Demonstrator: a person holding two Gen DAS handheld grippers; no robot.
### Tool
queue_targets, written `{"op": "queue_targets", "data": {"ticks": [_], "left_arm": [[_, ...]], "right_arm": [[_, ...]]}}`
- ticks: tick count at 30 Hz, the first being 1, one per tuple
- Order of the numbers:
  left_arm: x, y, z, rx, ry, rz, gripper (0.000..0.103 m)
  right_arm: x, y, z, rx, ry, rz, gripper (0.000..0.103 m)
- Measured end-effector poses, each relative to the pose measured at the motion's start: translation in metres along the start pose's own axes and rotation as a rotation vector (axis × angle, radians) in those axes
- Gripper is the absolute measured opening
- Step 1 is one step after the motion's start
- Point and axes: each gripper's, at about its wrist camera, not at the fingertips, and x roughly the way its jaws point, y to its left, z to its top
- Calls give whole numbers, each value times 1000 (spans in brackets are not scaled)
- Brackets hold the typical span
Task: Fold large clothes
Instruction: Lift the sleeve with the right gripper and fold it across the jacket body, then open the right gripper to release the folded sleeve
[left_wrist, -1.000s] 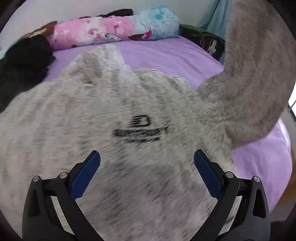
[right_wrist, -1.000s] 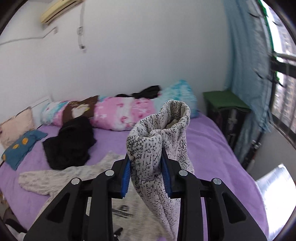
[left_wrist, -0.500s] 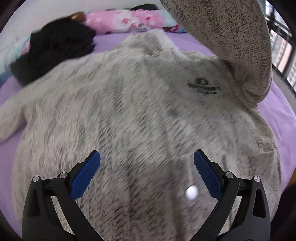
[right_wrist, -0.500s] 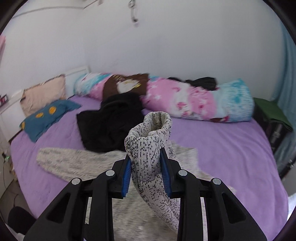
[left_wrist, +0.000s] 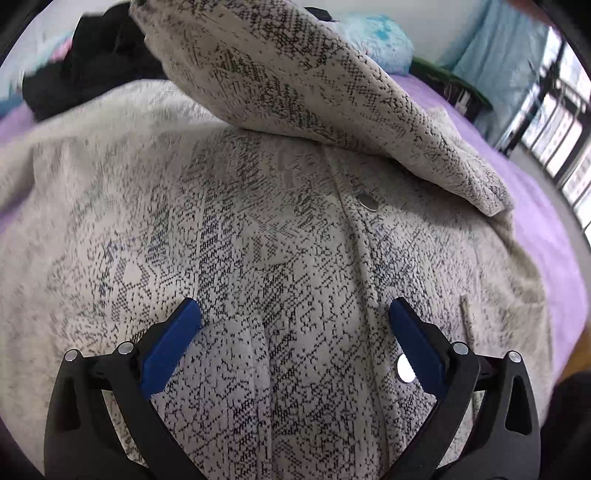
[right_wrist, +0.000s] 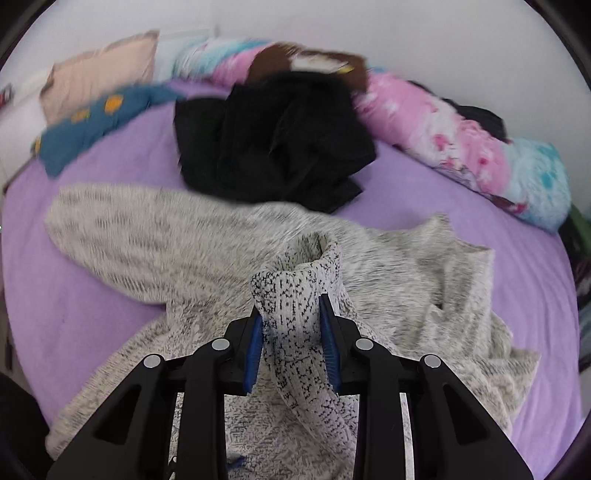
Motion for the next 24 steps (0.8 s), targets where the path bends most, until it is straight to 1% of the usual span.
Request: {"op": "queue_targets", "data": {"ticks": [2,4,6,8,11,13,16,18,19,20,22,24], "left_arm": [[-3,4,-2,5,-18,-10,98],[-5,1,-3,28,-31,11,98],[-6,0,-6,32,-35,14,98],[-7,1,-7,28,-37,7,98],[-7,1,-7,37,-35,13,98],[-6,2,-7,44,-38,21,98],[-5,0,-8,41,-35,18,98],[-5,-2,-8,43,-35,22,98],[-5,-2,-8,43,-35,22,98],[-5,-2,-7,41,-33,21,98],[-4,-5,-6,41,-32,21,98],[-4,-3,-5,43,-32,22,98]], "right_arm": [[11,5,7,-38,52,24,28],[18,6,13,-48,91,36,28],[31,11,13,-73,146,57,28],[47,21,11,-121,199,74,28],[70,45,-3,-236,309,112,29],[75,53,-8,-281,340,113,29],[86,57,-13,-281,428,168,37],[88,62,-15,-316,436,158,44],[88,64,-16,-321,442,163,50],[86,65,-15,-318,442,166,65],[75,67,-13,-326,403,141,76],[68,66,-11,-335,403,146,76]]}}
